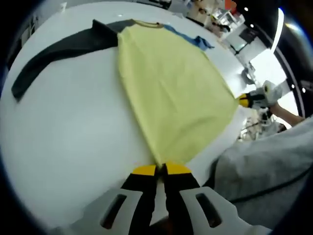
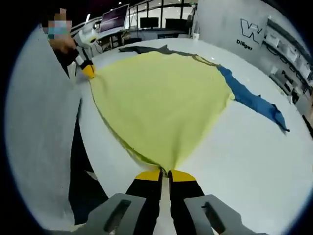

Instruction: Fold the garment on the visible template until the final outline fits inside the template.

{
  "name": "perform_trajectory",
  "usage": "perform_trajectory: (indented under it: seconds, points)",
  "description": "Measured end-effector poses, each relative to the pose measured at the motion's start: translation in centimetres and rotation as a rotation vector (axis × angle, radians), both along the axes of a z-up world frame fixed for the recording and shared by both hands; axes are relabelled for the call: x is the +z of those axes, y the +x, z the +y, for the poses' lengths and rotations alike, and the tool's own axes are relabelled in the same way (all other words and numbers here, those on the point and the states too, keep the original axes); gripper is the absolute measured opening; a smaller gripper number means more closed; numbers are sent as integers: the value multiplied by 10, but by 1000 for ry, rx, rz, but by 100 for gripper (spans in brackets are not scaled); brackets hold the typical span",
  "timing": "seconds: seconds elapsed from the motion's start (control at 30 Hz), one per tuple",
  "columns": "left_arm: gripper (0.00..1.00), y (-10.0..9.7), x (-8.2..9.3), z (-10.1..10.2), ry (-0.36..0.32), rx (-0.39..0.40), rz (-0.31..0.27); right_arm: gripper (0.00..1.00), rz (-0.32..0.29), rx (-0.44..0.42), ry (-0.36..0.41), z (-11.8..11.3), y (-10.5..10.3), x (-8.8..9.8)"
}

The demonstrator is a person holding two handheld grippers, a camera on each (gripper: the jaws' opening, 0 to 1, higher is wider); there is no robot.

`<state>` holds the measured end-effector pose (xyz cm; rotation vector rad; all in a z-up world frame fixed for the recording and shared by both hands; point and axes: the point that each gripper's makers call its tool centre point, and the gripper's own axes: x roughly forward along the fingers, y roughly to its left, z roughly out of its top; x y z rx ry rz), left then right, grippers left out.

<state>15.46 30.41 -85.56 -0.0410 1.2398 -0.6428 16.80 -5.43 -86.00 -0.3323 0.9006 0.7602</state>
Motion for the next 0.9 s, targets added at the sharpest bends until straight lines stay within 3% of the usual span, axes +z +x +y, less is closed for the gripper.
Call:
perform_trajectory:
  seconds: [0.17, 0.2, 0.27, 0.47, 0.5, 0.67, 0.7, 0.77, 0.9]
  points:
    - [12, -2, 2, 14, 52, -25, -19, 4, 0, -39, 17, -5, 1, 11]
    - [10, 6, 5, 21, 75, 4, -65, 4, 1, -43, 26, -7, 2, 12]
    - [7, 14, 7, 27, 79, 36, -91, 4, 12, -42, 36, -6, 1, 14]
    - [13, 33, 19, 37, 92, 139, -151, 9, 25, -28, 41, -6, 1, 18]
    - [13, 46, 16, 50, 111, 160, -189, 9, 22, -25, 46, -5, 4, 25]
    - [17, 62, 20, 64, 150, 204, -249, 10, -2, -60, 86, 1, 21, 39]
    - [18, 77, 23, 78, 156, 254, -290, 10, -18, -69, 107, 6, 31, 51]
    - [21, 85, 24, 81, 159, 285, -317, 10, -26, -73, 114, 8, 40, 53]
    - [24, 111, 26, 109, 180, 383, -376, 12, -56, -69, 119, 14, 59, 68]
